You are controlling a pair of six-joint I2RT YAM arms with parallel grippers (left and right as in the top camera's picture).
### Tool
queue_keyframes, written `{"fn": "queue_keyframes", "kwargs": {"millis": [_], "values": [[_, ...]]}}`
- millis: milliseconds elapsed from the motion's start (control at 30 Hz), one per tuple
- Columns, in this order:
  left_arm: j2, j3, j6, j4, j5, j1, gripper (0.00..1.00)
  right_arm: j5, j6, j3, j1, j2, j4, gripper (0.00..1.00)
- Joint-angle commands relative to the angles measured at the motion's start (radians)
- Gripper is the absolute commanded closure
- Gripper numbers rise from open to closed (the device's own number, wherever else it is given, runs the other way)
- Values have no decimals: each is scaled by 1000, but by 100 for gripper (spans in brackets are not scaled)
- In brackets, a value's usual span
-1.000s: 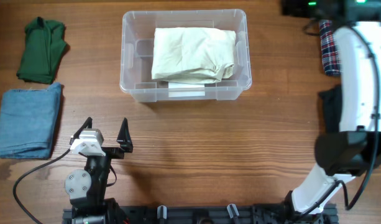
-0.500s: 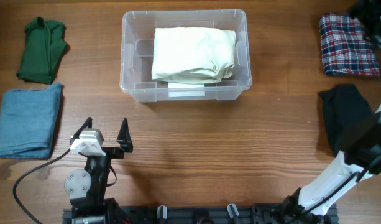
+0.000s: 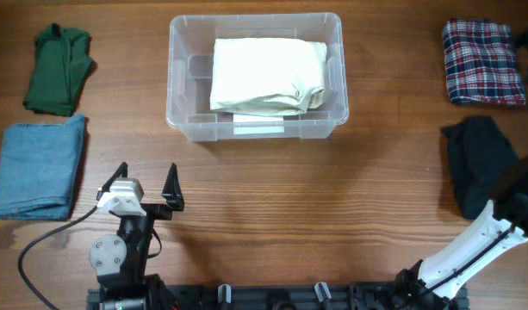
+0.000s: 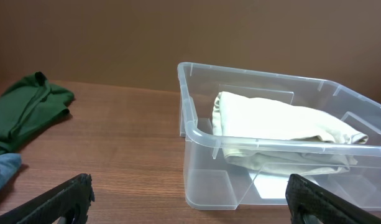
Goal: Pack container
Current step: 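Withdraw the right gripper toward the plaid cloth, then grasp the red-blue plaid cloth with the right gripper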
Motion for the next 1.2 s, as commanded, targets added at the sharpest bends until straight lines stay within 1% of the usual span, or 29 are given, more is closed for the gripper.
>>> {"fn": "queue_keyframes", "kwargs": {"millis": [0, 133, 433, 600, 800, 933, 1167], "values": [[-7, -8, -13, 0, -10, 5, 0, -45, 21, -3, -51, 62, -5, 8], [-7, -8, -13, 0, -10, 5, 0, -45, 18, -3, -76, 106, -3, 7], [-7, -8, -13, 0, -10, 5, 0, -41, -9, -3, -92, 193, 64, 7], [-7, -8, -13, 0, -10, 5, 0, -37, -60, -3, -119, 201, 89, 7], [-7, -8, -13, 0, -10, 5, 0, -34, -89, -3, -160, 216, 102, 7], [-7, -8, -13, 0, -10, 5, 0, -34, -141, -3, -167, 246, 117, 8], [-7, -8, -13, 0, -10, 5, 0, -114, -223, -3, -168, 319, 172, 7]]}}
